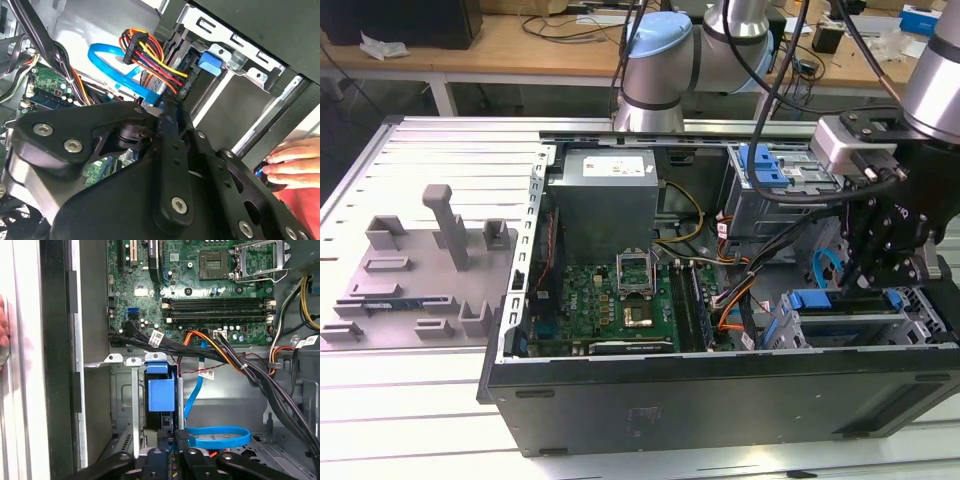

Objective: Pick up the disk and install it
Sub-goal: 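Insert the second disk wire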

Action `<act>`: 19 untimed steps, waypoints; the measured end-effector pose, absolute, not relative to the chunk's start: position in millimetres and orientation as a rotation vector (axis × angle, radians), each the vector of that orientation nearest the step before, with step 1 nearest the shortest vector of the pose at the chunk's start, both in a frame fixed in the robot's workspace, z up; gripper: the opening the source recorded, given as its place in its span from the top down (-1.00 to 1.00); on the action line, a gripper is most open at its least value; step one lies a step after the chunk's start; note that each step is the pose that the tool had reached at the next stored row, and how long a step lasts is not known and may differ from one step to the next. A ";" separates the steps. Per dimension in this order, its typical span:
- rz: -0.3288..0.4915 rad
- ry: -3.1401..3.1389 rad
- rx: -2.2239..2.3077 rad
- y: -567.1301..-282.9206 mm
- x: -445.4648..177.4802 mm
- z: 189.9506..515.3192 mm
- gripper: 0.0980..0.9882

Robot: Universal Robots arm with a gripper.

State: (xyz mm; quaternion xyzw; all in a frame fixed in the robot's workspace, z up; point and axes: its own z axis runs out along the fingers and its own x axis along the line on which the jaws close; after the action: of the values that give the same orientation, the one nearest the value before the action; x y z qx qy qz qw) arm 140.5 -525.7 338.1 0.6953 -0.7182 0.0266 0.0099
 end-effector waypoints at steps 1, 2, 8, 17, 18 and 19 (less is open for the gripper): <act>0.084 -2.241 2.170 -525.5 140.4 339.1 0.69; 0.087 -2.240 2.169 -525.2 140.4 340.6 0.69; 0.095 -2.237 2.166 -522.2 140.5 353.2 0.69; 0.108 -2.231 2.160 -517.3 140.3 361.4 0.98; 0.109 -2.231 2.160 -517.2 140.3 361.4 0.98; 0.109 -2.231 2.160 -517.1 140.3 361.4 0.98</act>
State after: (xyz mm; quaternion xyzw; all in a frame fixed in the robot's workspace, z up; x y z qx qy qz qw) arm 140.3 -517.1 361.4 0.6950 -0.7179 0.0350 0.0172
